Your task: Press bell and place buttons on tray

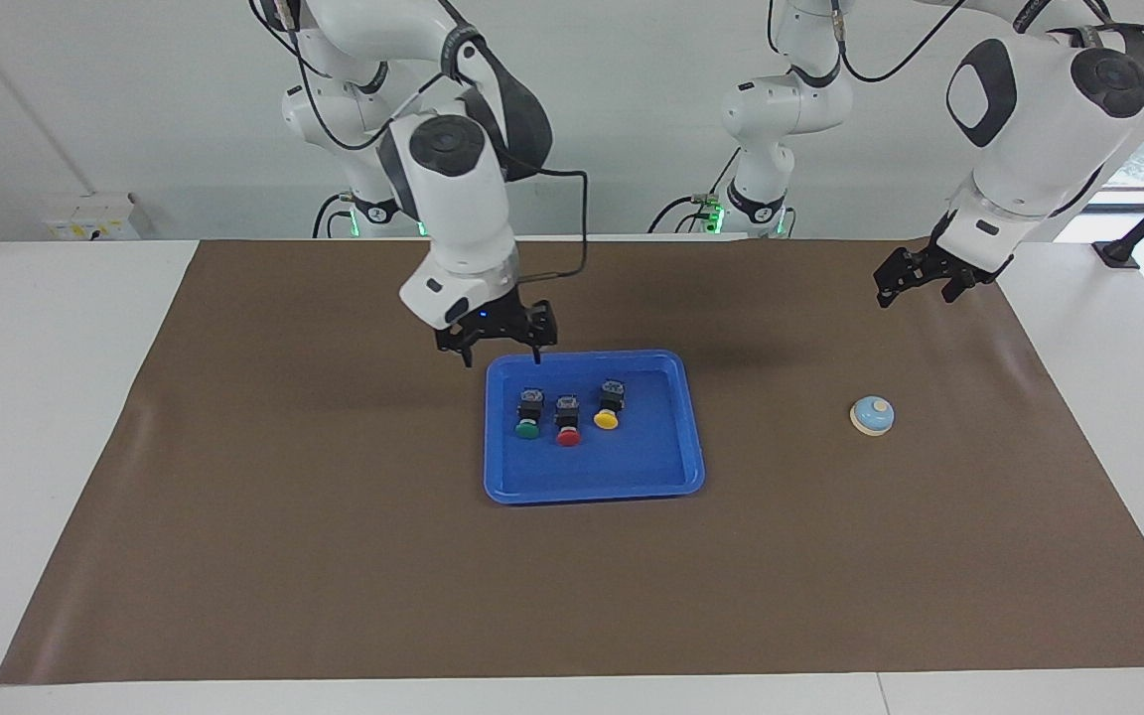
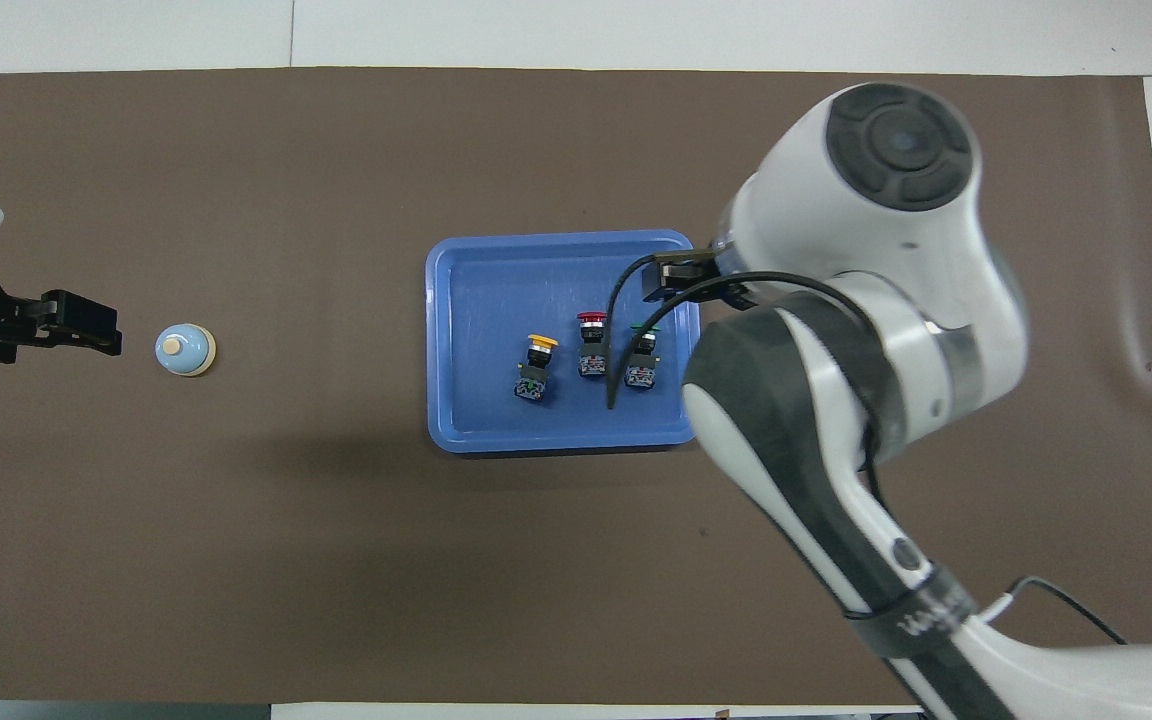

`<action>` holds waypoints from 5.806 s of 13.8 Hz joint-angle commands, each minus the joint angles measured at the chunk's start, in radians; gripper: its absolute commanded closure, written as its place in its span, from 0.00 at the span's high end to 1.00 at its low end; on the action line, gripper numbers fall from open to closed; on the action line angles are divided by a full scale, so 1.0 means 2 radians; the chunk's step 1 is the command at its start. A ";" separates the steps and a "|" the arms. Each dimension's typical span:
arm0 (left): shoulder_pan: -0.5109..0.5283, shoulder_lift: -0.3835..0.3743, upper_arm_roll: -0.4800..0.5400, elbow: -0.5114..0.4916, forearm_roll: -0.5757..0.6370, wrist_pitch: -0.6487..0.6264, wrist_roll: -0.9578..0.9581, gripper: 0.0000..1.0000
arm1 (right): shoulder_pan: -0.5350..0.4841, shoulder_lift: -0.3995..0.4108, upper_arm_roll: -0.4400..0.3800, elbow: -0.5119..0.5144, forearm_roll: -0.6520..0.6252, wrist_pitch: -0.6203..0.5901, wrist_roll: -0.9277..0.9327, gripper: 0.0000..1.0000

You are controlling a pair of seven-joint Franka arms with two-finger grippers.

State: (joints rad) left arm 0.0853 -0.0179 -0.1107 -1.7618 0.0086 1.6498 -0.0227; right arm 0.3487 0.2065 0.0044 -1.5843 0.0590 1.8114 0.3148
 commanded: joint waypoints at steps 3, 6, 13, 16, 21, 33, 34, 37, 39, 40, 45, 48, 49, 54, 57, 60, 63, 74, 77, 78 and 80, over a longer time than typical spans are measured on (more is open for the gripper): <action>0.001 -0.006 0.001 0.000 0.000 -0.003 -0.002 1.00 | -0.108 -0.084 0.008 -0.027 -0.001 -0.100 -0.150 1.00; 0.001 -0.006 0.000 0.000 0.000 -0.003 -0.002 1.00 | -0.157 -0.125 0.008 -0.062 -0.001 -0.125 -0.177 1.00; 0.001 -0.006 0.000 0.000 0.000 -0.003 -0.002 1.00 | -0.207 -0.152 0.009 -0.075 -0.011 -0.126 -0.180 1.00; 0.001 -0.006 0.000 0.000 0.000 -0.003 -0.002 1.00 | -0.200 -0.164 0.010 -0.098 -0.020 -0.126 -0.192 1.00; 0.001 -0.006 0.001 0.000 0.000 -0.003 -0.002 1.00 | -0.187 -0.158 0.016 -0.088 -0.060 -0.114 -0.185 1.00; 0.001 -0.006 0.001 0.000 0.000 -0.003 -0.002 1.00 | -0.194 -0.140 0.011 -0.051 -0.009 -0.110 -0.161 1.00; 0.001 -0.006 0.000 0.000 0.000 -0.003 -0.002 1.00 | -0.194 -0.141 0.010 -0.052 -0.010 -0.111 -0.162 1.00; 0.001 -0.006 0.001 0.000 0.000 -0.003 -0.002 1.00 | -0.194 -0.142 0.009 -0.052 -0.011 -0.117 -0.163 1.00; 0.001 -0.006 0.001 0.000 0.000 -0.003 -0.002 1.00 | -0.194 -0.142 0.009 -0.052 -0.013 -0.129 -0.164 1.00; 0.001 -0.006 0.001 0.000 0.000 -0.003 -0.002 1.00 | -0.194 -0.142 0.009 -0.052 -0.014 -0.133 -0.164 1.00; 0.001 -0.006 0.001 0.000 0.000 -0.003 -0.002 1.00 | -0.188 -0.144 0.011 -0.055 -0.039 -0.143 -0.164 1.00; 0.001 -0.006 0.001 0.000 0.000 -0.003 -0.002 1.00 | -0.187 -0.145 0.011 -0.055 -0.039 -0.145 -0.162 1.00; 0.001 -0.006 0.001 0.000 0.000 -0.003 -0.002 1.00 | -0.187 -0.145 0.011 -0.055 -0.039 -0.150 -0.164 1.00; -0.013 -0.021 -0.008 0.001 0.008 -0.012 -0.074 1.00 | -0.188 -0.145 0.011 -0.055 -0.039 -0.153 -0.164 1.00; -0.006 -0.037 -0.004 -0.021 0.003 0.038 -0.071 0.44 | -0.188 -0.145 0.011 -0.055 -0.039 -0.153 -0.164 1.00; 0.000 -0.035 -0.003 -0.055 0.003 0.075 -0.066 0.00 | -0.188 -0.145 0.011 -0.055 -0.039 -0.153 -0.164 1.00; 0.013 -0.016 -0.004 -0.092 0.003 0.117 -0.036 0.00 | -0.188 -0.145 0.011 -0.055 -0.039 -0.153 -0.164 1.00; 0.032 0.096 -0.004 -0.124 0.000 0.272 0.001 0.00 | -0.188 -0.145 0.011 -0.055 -0.039 -0.153 -0.164 1.00; 0.039 0.095 -0.004 -0.141 0.000 0.287 0.001 0.00 | -0.188 -0.145 0.011 -0.055 -0.039 -0.153 -0.164 1.00; 0.039 0.095 -0.004 -0.148 0.000 0.297 0.001 0.00 | -0.188 -0.145 0.011 -0.055 -0.039 -0.153 -0.164 1.00; 0.037 0.091 -0.004 -0.171 0.000 0.307 0.001 0.00 | -0.188 -0.145 0.011 -0.055 -0.039 -0.153 -0.164 1.00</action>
State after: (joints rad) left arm 0.1539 0.1799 -0.1148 -2.0443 0.0095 2.2145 -0.0364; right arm -0.0275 -0.0826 0.0237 -1.7017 -0.0047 1.5266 -0.0203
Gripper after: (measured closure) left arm 0.991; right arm 0.000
